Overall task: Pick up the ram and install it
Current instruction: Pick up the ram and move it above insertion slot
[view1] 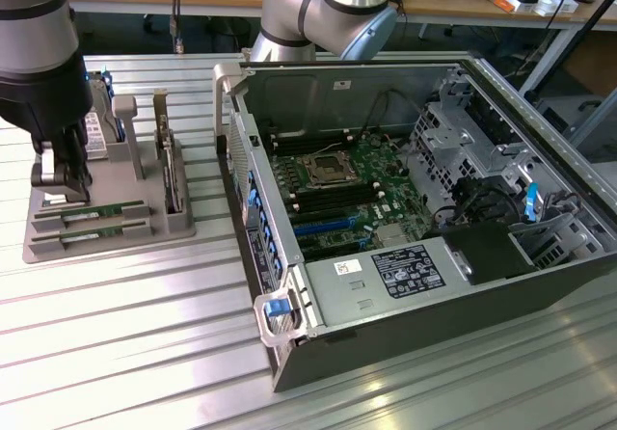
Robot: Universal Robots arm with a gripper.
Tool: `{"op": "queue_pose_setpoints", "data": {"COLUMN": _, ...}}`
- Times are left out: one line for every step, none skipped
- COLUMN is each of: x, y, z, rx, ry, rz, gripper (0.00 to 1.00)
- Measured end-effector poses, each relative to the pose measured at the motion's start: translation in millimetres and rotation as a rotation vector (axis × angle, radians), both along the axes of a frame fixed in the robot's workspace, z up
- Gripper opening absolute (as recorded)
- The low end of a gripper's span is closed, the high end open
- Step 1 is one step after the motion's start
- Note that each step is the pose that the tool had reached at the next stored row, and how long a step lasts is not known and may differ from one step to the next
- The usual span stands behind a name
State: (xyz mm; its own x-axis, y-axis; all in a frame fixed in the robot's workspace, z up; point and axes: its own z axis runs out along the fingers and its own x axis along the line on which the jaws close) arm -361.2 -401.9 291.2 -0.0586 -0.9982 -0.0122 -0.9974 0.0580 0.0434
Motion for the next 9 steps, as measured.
{"op": "queue_pose_setpoints", "data": {"x": 0.0, "y": 0.0, "z": -0.3, "rx": 0.0000, "ry": 0.0000, "rz": 0.000, "gripper": 0.30}}
{"op": "queue_pose_setpoints", "data": {"x": 0.0, "y": 0.0, "z": -0.6, "rx": 0.0000, "ry": 0.0000, "rz": 0.000, "gripper": 0.30}}
{"op": "queue_pose_setpoints", "data": {"x": 0.0, "y": 0.0, "z": -0.8, "rx": 0.0000, "ry": 0.0000, "rz": 0.000, "gripper": 0.30}}
{"op": "queue_pose_setpoints", "data": {"x": 0.0, "y": 0.0, "z": -1.1, "rx": 0.0000, "ry": 0.0000, "rz": 0.000, "gripper": 0.30}}
{"op": "queue_pose_setpoints", "data": {"x": 0.0, "y": 0.0, "z": -1.4, "rx": 0.0000, "ry": 0.0000, "rz": 0.000, "gripper": 0.30}}
{"op": "queue_pose_setpoints", "data": {"x": 0.0, "y": 0.0, "z": -1.7, "rx": 0.0000, "ry": 0.0000, "rz": 0.000, "gripper": 0.30}}
{"op": "queue_pose_setpoints", "data": {"x": 0.0, "y": 0.0, "z": -1.9, "rx": 0.0000, "ry": 0.0000, "rz": 0.000, "gripper": 0.30}}
{"op": "queue_pose_setpoints", "data": {"x": 0.0, "y": 0.0, "z": -2.3, "rx": 0.0000, "ry": 0.0000, "rz": 0.000, "gripper": 0.30}}
{"op": "queue_pose_setpoints", "data": {"x": 0.0, "y": 0.0, "z": -2.8, "rx": 0.0000, "ry": 0.0000, "rz": 0.000, "gripper": 0.30}}
